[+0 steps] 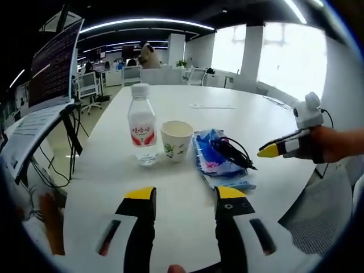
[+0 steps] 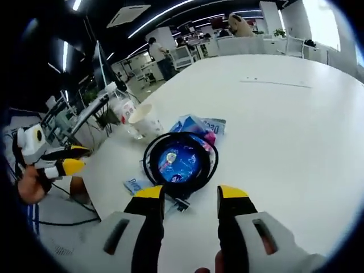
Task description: Arrange the tabletop items into an orderly group along one side of the table until the central work area is clear of visible clutter.
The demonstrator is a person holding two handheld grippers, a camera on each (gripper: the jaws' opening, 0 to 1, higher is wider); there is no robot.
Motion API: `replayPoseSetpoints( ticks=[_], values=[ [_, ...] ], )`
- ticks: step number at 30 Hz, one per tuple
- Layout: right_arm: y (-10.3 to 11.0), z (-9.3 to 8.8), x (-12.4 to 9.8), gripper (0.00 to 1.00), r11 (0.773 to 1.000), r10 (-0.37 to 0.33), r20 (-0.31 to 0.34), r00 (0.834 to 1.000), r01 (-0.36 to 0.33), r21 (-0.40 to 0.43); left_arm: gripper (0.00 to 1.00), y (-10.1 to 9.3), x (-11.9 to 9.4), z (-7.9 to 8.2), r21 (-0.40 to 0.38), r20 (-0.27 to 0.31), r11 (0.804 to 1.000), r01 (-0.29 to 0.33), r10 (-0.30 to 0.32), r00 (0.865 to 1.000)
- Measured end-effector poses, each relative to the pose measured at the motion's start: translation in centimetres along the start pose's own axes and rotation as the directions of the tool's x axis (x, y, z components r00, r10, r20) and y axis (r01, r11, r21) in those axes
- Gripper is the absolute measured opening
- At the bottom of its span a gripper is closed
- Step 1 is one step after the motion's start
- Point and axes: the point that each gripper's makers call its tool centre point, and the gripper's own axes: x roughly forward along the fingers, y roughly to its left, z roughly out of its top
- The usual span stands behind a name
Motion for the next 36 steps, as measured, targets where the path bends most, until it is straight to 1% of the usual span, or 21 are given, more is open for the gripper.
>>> replayPoseSetpoints(
  ticks=[4, 7, 9, 13, 17, 20, 26, 29, 31, 33, 36],
  values=[
    [-0.6, -0.1, 0.7, 0.36, 1.0, -0.003, -0.006, 1.0, 0.003, 0.031, 0.4, 0.5, -0.2, 0.2, -0.013, 0.015, 1.0, -0.023, 0.023, 1.0],
    [-1.0, -0.1, 1.4, 0.36, 0.996, 0.003, -0.005, 1.0, -0.002, 0.084, 0.41, 0.6, -0.3, 0.3, -0.014, 0.02, 0.999, -0.031, 0.031, 0.999],
    [-1.3, 0.0, 1.8, 0.36, 0.995, 0.007, -0.001, 1.0, -0.007, 0.104, 0.42, 0.6, -0.3, 0.3, -0.013, 0.02, 0.999, -0.034, 0.034, 0.999],
    [-1.5, -0.3, 2.3, 0.36, 0.992, 0.007, -0.013, 1.0, -0.005, 0.124, 0.44, 0.6, -0.3, 0.4, -0.012, 0.027, 0.999, -0.033, 0.034, 0.999],
    [-1.2, -0.5, 2.6, 0.36, 0.99, 0.015, -0.015, 1.0, -0.013, 0.144, 0.45, 0.6, -0.4, 0.5, -0.014, 0.031, 0.999, -0.034, 0.034, 0.999],
    [-1.0, -0.7, 3.3, 0.35, 0.988, 0.026, -0.029, 0.999, -0.021, 0.153, 0.46, 0.7, -0.5, 0.6, -0.021, 0.037, 0.999, -0.038, 0.039, 0.999],
    [-0.9, -0.7, 4.1, 0.29, 0.98, 0.034, -0.032, 0.999, -0.027, 0.196, 0.46, 0.9, -0.6, 0.8, -0.032, 0.045, 0.999, -0.043, 0.045, 0.998],
    [-0.6, -0.5, 4.3, 0.23, 0.959, 0.055, -0.014, 0.998, -0.049, 0.278, 0.46, 1.0, -0.6, 0.8, -0.031, 0.048, 0.998, -0.046, 0.047, 0.998],
    [-1.0, -0.6, 4.3, 0.2, 0.963, 0.035, -0.015, 0.999, -0.029, 0.267, 0.45, 1.1, -0.7, 0.9, -0.036, 0.053, 0.998, -0.049, 0.05, 0.997],
    [-1.2, -0.7, 4.3, 0.17, 0.961, 0.022, -0.024, 0.999, -0.015, 0.276, 0.45, 1.3, -0.7, 0.9, -0.041, 0.057, 0.998, -0.054, 0.057, 0.997],
    [-1.6, -0.3, 3.7, 0.07, 0.971, -0.004, -0.021, 1.0, 0.009, 0.238, 0.45, 1.3, -0.7, 1.0, -0.042, 0.063, 0.998, -0.056, 0.058, 0.996]
  ],
)
